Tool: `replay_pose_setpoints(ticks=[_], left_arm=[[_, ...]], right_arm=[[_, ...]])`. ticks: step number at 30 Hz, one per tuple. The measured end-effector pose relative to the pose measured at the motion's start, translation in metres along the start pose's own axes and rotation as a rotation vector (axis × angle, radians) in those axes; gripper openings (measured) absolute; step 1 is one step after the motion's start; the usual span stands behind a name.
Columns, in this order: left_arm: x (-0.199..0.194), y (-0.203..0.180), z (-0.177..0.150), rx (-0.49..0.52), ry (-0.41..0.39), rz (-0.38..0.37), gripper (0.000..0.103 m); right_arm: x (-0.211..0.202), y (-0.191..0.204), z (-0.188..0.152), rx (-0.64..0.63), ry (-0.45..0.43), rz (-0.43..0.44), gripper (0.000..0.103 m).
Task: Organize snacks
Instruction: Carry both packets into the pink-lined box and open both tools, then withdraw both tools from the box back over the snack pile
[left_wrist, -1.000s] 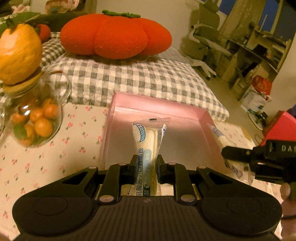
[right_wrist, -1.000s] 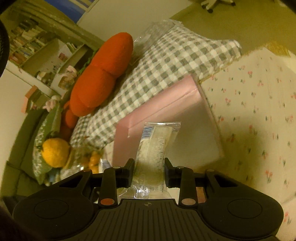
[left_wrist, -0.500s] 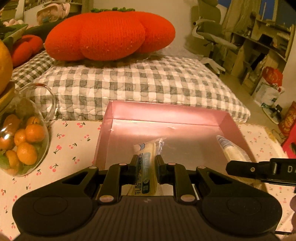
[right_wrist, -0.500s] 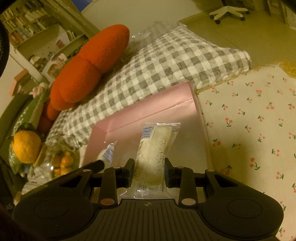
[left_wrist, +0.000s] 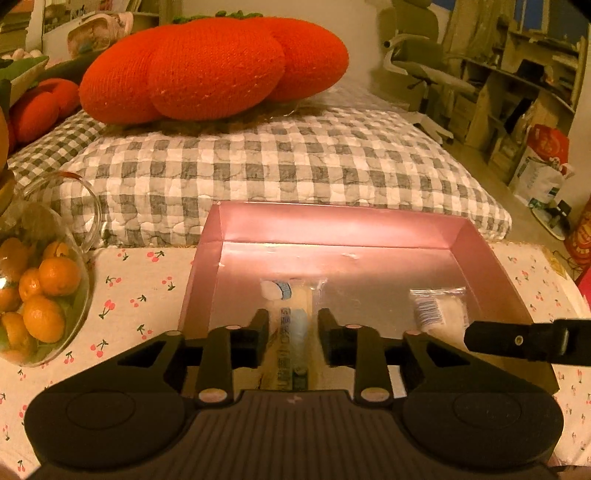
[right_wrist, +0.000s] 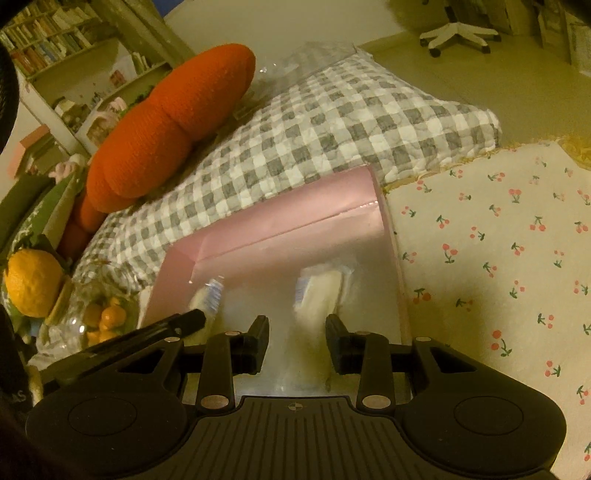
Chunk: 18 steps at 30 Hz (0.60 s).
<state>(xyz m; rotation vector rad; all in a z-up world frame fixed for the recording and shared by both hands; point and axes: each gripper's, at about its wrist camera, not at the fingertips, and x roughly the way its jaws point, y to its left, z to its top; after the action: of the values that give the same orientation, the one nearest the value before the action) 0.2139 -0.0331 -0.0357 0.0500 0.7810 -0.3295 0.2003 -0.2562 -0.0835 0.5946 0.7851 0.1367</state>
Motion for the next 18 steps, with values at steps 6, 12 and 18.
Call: replay_pose_setpoints(ticks=[6,12,18], left_arm=[[-0.005,-0.004,-0.001,0.012,-0.002,0.002,0.048],[-0.023,-0.004,-0.004,0.011,-0.013,-0.01,0.058],[-0.042,-0.008,-0.008,0.026,-0.018,-0.006,0.07]], right_arm=[[-0.008,0.004,0.0,-0.019,-0.012,-0.015,0.06],[-0.025,0.003,-0.002,-0.014,-0.024,-0.027,0.068],[-0.045,0.003,-0.004,-0.004,-0.037,-0.043,0.075]])
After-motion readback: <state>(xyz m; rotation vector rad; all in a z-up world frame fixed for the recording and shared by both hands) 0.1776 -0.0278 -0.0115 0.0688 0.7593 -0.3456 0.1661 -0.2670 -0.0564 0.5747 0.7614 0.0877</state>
